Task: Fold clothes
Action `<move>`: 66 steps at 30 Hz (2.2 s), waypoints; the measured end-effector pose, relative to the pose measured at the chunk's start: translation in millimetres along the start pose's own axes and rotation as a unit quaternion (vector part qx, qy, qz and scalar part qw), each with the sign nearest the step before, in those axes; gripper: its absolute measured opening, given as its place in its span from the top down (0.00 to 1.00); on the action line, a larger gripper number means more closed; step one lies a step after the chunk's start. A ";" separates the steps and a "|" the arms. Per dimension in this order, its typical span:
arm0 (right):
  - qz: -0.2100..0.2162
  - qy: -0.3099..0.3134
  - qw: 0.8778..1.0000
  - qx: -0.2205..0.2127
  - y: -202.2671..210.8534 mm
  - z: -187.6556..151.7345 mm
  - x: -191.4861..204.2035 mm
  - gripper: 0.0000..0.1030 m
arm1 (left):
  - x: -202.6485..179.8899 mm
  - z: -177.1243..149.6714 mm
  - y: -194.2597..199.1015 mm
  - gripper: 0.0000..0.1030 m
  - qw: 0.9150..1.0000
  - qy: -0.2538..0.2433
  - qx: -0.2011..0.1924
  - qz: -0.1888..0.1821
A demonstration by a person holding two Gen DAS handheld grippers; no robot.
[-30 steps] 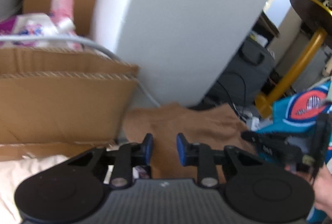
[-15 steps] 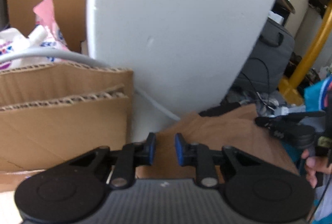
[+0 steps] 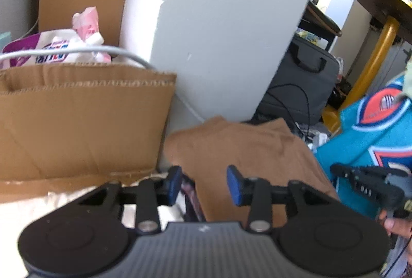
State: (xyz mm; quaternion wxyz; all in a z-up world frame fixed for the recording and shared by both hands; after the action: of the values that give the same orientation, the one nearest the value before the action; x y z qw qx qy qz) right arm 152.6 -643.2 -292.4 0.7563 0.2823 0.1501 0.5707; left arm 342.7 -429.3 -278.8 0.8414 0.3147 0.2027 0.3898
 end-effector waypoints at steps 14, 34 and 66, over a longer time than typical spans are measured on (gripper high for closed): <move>-0.007 -0.001 1.000 0.010 -4.5 -45.5 0.3 0.96 | -27.3 -51.3 8.6 0.48 1.000 -0.022 0.015 -0.010; -0.040 -0.004 0.999 0.028 41.9 -87.3 -6.0 0.93 | -28.9 -125.9 -1.0 0.46 0.995 -0.017 0.083 -0.057; 0.012 -0.123 0.986 0.113 107.0 -97.7 46.8 0.30 | -10.8 -144.0 86.1 0.31 0.980 -0.023 0.193 -0.048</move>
State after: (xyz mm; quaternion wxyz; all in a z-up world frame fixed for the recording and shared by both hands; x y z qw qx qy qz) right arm 29.8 -553.6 -301.7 0.7256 0.4357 0.1163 0.5198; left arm 206.1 -341.4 -322.1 0.7872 0.4695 0.2699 0.2950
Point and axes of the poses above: each gripper's, at about its wrist camera, not at the fingertips, and y roughly against the way its jaws point, x to its left, z to its top, the point moved 4 cm from there along -y, roughly the way its jaws point, and after that the axes turned 13 degrees about z, right-handed, at the moved point
